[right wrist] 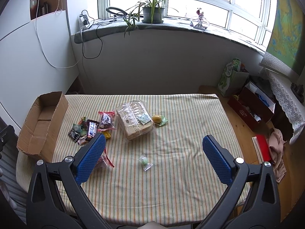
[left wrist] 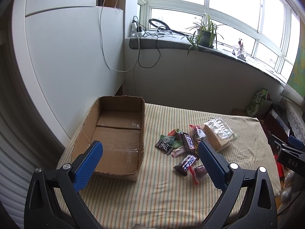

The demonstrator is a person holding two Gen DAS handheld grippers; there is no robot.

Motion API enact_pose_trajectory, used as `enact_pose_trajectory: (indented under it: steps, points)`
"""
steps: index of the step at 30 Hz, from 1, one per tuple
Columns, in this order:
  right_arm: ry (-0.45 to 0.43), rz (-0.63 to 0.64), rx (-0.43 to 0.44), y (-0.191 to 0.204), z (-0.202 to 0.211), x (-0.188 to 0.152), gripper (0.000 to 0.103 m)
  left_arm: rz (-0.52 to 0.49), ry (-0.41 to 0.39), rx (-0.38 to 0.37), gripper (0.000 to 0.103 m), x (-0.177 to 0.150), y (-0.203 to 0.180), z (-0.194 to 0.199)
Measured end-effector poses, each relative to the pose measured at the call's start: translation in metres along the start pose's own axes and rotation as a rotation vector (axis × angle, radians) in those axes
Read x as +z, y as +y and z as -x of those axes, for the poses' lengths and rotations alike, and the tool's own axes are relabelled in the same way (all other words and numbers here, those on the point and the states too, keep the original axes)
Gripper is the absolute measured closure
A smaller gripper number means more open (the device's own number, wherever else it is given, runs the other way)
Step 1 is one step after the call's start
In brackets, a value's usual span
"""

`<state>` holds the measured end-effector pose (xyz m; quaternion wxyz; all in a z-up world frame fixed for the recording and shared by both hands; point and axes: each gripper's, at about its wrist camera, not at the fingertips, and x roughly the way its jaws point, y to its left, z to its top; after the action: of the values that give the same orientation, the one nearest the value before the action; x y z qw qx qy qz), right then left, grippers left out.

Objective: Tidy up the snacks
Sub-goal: 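Grasp a Snickers bar with the left tool while the right tool grasps the red-topped date bag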

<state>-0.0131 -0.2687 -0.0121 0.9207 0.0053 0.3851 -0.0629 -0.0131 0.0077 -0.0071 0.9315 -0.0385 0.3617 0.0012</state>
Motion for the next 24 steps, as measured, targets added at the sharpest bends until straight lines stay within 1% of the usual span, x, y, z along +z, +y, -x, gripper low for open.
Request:
enact_pose_trajectory:
  steps: [9,11,14,19,22,24]
  points:
    - [0.080,-0.014,0.082,-0.012,-0.025,-0.012,0.000,-0.006,0.058,-0.026,0.004,-0.007,0.002,-0.016]
    - [0.106,-0.018,0.110,-0.011,-0.030,-0.015,0.000,-0.013,0.071,-0.036,0.010,-0.009,0.000,-0.019]
    - [0.163,-0.043,0.169,-0.008,-0.041,-0.020,0.000,-0.019,0.088,-0.052,0.012,-0.011,-0.002,-0.024]
    - [0.270,-0.075,0.279,0.009,-0.064,-0.029,0.001,-0.049,0.141,-0.095,0.023,-0.016,-0.008,-0.040]
    - [0.339,-0.104,0.334,0.023,-0.080,-0.032,0.008,-0.085,0.179,-0.124,0.036,-0.019,-0.015,-0.053]
    - [0.380,-0.112,0.351,0.032,-0.090,-0.035,0.013,-0.091,0.209,-0.155,0.040,-0.021,-0.019,-0.061]
